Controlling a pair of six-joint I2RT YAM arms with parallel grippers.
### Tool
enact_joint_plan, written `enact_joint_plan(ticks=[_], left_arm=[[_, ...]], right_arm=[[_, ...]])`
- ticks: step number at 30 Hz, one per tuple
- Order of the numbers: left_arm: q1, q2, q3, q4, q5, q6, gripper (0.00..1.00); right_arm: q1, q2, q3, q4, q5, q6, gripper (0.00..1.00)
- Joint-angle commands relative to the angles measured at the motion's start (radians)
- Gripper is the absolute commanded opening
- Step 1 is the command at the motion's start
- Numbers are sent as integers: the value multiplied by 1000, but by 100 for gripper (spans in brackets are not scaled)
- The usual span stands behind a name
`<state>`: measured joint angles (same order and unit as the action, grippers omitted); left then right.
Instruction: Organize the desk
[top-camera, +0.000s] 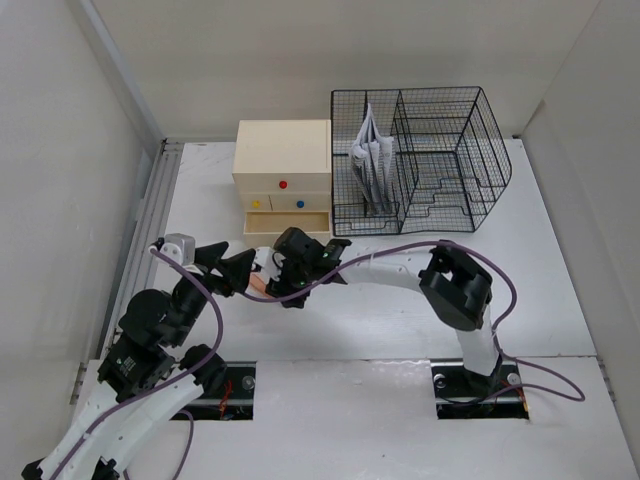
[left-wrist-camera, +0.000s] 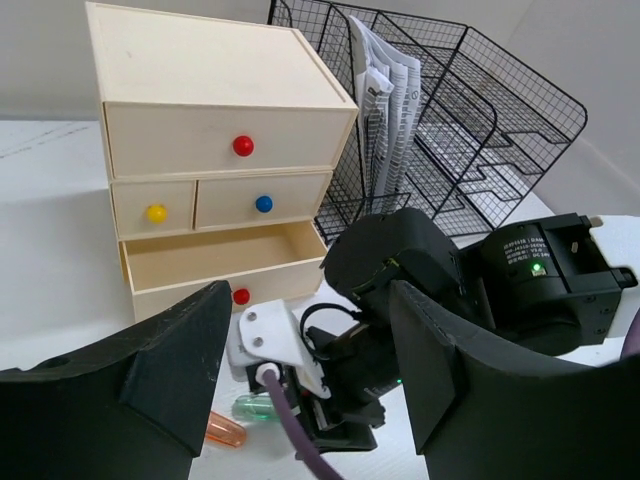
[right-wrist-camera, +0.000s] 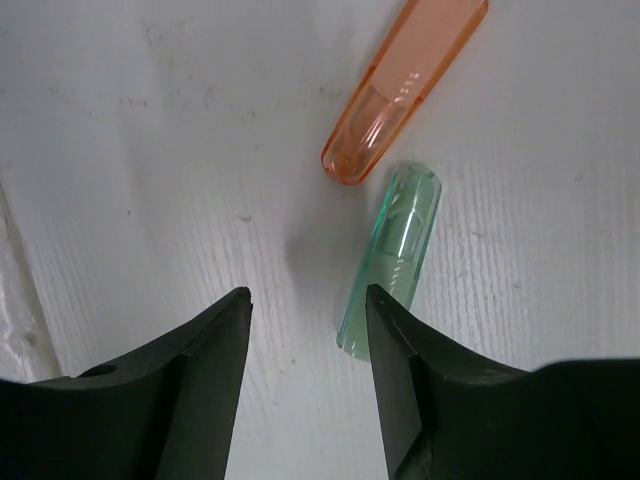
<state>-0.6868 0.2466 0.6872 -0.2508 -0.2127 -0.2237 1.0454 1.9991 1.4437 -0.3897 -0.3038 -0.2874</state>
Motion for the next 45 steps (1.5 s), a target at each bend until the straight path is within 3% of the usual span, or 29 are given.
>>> enact_joint_plan(ticks=[1, 8, 25, 28, 29, 32, 33, 36, 41, 45], left_arm=[[3, 0, 14, 51, 15, 27, 61], [3, -46, 14, 42, 6, 27, 62], [3, -76, 14, 42, -13, 27, 62], [3, -76, 14, 42, -13, 27, 64], [3, -76, 14, 42, -13, 27, 64], [3, -76, 14, 42, -13, 27, 64], [3, -76, 14, 42, -13, 27, 64], [3, -76, 14, 42, -13, 27, 64], [3, -86, 14, 42, -13, 27, 64], [3, -86, 5, 42, -22, 27, 64]], right_arm=[[22, 18, 63, 69, 106, 83, 55], [41, 27, 63, 106, 252, 143, 58], [41, 110, 107, 41, 321, 163, 55], [41, 119, 98, 32, 321, 163, 48], [41, 119, 98, 23, 330, 163, 40], [41, 129, 98, -1, 339, 151, 29], [41, 129, 98, -12, 353, 151, 19], [41, 129, 107, -21, 379, 117, 0], [41, 67, 159, -34, 359, -31, 0], [41, -89, 178, -11, 342, -165, 0]])
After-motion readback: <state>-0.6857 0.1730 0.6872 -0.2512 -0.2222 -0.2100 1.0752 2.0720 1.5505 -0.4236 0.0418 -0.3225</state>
